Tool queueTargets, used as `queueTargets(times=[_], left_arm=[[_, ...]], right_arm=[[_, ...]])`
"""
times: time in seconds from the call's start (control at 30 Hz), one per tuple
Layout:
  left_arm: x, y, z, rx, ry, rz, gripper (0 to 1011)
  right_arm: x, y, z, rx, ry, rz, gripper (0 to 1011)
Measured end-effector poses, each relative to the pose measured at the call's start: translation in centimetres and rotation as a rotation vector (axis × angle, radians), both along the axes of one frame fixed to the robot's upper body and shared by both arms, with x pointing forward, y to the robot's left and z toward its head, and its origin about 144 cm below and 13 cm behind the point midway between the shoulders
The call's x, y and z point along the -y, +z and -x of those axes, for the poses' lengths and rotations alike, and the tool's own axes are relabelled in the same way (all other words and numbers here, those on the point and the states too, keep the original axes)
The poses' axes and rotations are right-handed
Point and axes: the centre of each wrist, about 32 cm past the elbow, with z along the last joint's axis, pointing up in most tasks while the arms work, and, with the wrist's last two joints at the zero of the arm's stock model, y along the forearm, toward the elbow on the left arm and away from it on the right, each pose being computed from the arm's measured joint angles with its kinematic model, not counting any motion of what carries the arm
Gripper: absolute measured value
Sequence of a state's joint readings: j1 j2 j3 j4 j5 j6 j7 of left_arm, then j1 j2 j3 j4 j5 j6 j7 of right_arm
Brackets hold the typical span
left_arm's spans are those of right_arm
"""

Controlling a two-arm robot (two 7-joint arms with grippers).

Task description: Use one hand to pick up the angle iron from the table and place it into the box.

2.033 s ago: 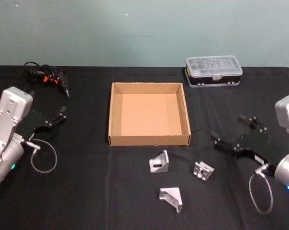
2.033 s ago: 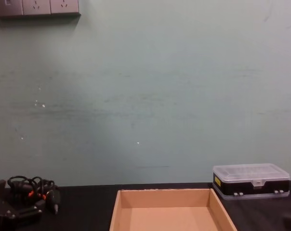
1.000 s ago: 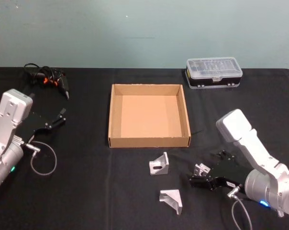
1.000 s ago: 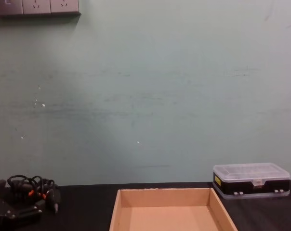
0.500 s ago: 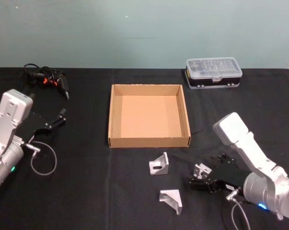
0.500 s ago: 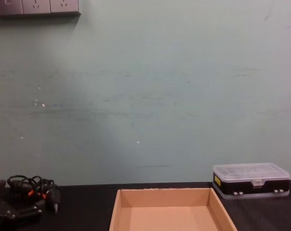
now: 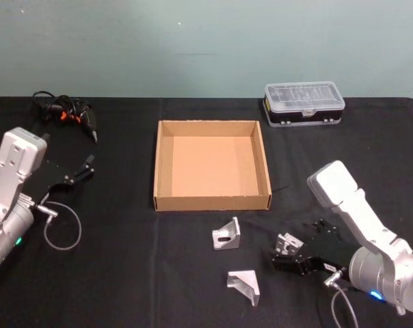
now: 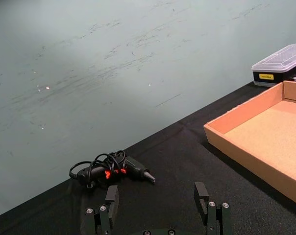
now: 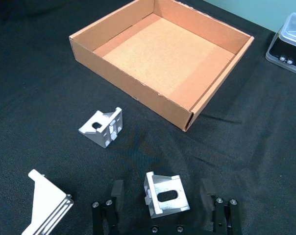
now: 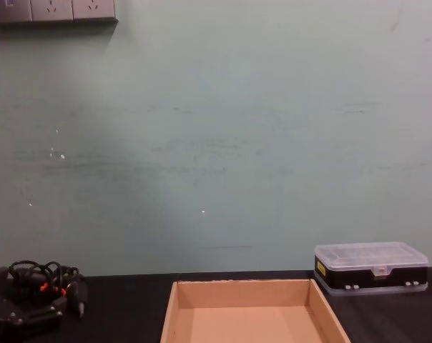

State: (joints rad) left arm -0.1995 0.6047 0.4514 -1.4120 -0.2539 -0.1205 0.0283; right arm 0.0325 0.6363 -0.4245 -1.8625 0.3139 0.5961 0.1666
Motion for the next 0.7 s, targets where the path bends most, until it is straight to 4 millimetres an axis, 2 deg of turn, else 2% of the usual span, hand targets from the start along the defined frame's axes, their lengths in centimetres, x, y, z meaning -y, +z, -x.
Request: queueTargets(times=[0.2, 0.3, 0.4, 0.43, 0.5, 0.53, 0.6, 0.63, 0.7], left_arm=[[0.0, 0.0, 0.0, 0.0, 0.0, 0.0, 1011], [0.0, 0.0, 0.0, 0.0, 0.0, 0.0, 1011], [0.0, 0.0, 0.0, 0.0, 0.0, 0.0, 1011], [0.0, 0.0, 0.0, 0.0, 0.0, 0.0, 1011], [0.0, 0.0, 0.0, 0.0, 0.0, 0.0, 1011], [0.0, 0.0, 0.0, 0.0, 0.0, 0.0, 1011], [0.0, 0.0, 0.0, 0.0, 0.0, 0.0, 1011], [0.0, 0.0, 0.0, 0.0, 0.0, 0.0, 1011], [0.0, 0.0, 0.0, 0.0, 0.0, 0.0, 1011]], right_arm=[[-0.01, 0.02, -0.02, 0.0, 0.001, 0.0, 908], [-0.01, 0.02, -0.02, 0.0, 0.001, 0.0, 800], [-0.01, 0.02, -0.03, 0.0, 0.001, 0.001, 746], [-0.01, 0.01, -0.03, 0.0, 0.001, 0.001, 691], [-0.01, 0.01, -0.03, 0.0, 0.001, 0.001, 651], [-0.01, 0.01, -0.03, -0.001, 0.001, 0.001, 595], [-0.01, 0.0, -0.04, -0.001, 0.001, 0.002, 550], [0.0, 0.0, -0.04, -0.001, 0.001, 0.002, 487], [0.0, 0.0, -0.04, -0.001, 0.001, 0.002, 448]])
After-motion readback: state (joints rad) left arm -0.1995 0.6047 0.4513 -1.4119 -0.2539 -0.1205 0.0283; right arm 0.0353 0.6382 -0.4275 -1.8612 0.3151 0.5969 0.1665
